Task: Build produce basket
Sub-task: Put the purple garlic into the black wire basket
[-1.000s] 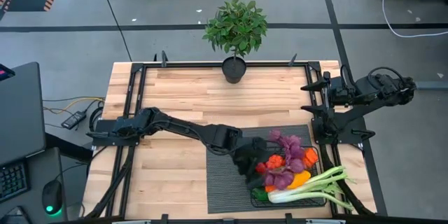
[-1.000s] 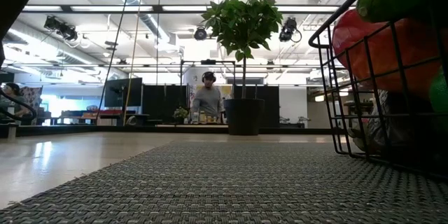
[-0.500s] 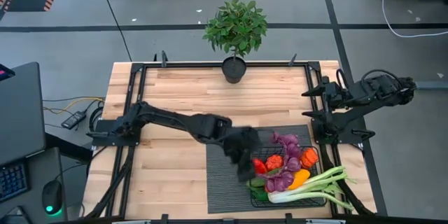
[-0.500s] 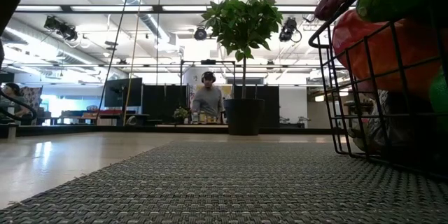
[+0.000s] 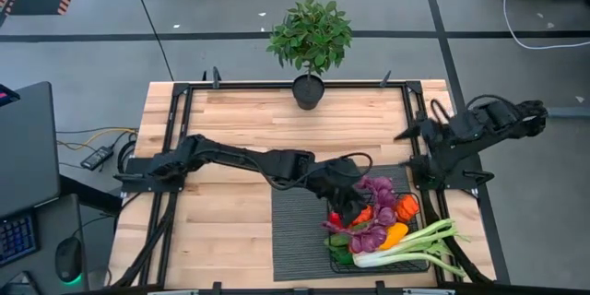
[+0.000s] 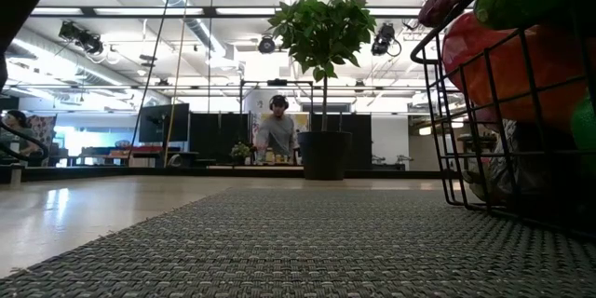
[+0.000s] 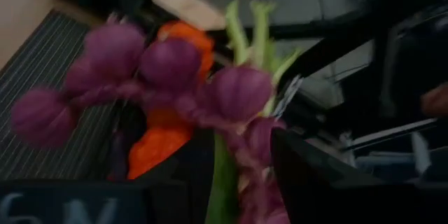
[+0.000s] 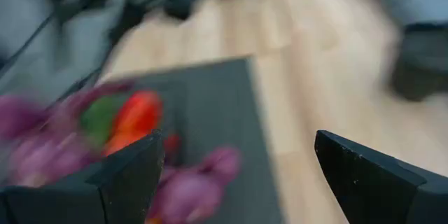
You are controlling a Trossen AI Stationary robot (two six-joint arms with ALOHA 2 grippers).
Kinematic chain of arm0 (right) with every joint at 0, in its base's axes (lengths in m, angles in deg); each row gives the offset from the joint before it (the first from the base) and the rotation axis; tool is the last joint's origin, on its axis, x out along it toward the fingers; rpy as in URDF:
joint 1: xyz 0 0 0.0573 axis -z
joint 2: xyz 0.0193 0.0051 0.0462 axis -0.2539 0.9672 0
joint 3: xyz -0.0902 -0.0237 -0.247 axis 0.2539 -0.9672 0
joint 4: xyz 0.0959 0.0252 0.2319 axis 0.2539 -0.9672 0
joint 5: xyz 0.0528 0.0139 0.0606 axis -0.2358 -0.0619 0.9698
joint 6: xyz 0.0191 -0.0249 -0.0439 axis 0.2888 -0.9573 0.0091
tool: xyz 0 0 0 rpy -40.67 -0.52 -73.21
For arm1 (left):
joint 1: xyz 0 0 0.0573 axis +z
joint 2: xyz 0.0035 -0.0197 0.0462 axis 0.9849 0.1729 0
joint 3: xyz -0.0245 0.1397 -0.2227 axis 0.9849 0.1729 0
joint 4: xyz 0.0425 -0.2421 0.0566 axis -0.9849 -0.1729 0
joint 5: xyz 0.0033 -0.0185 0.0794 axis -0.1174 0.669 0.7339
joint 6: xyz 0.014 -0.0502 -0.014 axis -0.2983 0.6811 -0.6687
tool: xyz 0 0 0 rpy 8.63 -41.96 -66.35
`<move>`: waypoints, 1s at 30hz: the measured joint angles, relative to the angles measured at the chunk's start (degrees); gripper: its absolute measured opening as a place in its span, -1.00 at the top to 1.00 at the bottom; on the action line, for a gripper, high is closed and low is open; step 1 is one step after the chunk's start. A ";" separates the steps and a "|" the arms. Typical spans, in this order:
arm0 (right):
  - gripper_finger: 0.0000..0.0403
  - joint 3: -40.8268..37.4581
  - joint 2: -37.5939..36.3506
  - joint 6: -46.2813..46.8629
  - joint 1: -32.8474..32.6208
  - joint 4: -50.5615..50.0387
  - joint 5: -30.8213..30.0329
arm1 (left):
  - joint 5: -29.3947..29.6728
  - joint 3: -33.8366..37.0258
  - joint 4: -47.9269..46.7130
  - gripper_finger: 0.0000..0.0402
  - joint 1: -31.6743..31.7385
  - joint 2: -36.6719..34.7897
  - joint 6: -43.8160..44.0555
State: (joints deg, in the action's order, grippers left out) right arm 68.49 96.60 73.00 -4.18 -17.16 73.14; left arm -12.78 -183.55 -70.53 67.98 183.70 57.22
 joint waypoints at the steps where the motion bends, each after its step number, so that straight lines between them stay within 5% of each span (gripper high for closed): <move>1: -0.85 0.00 0.94 -0.92 -0.04 -0.53 3.17 | -0.10 0.00 -0.59 0.26 -0.22 0.30 -0.05; 5: -0.85 0.00 4.94 -2.44 -0.31 -0.25 12.04 | -0.55 0.07 -0.88 0.20 -0.85 1.45 -0.52; 14: -0.84 -1.00 17.44 -6.84 -0.33 -5.97 9.19 | -0.01 0.07 -1.78 0.20 -1.88 1.45 -1.47; 24: -0.73 -1.33 25.16 -1.29 -0.26 -5.17 21.91 | 1.68 0.03 -2.09 0.21 -2.67 2.45 0.52; 30: -0.72 -1.33 27.04 -1.44 -0.26 -3.55 21.58 | 3.06 0.07 -2.04 0.22 -2.49 2.54 0.52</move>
State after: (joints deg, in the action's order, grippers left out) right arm 67.15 123.64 71.56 -4.45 -20.71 94.72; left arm -9.72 -183.49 -72.57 65.50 186.24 57.74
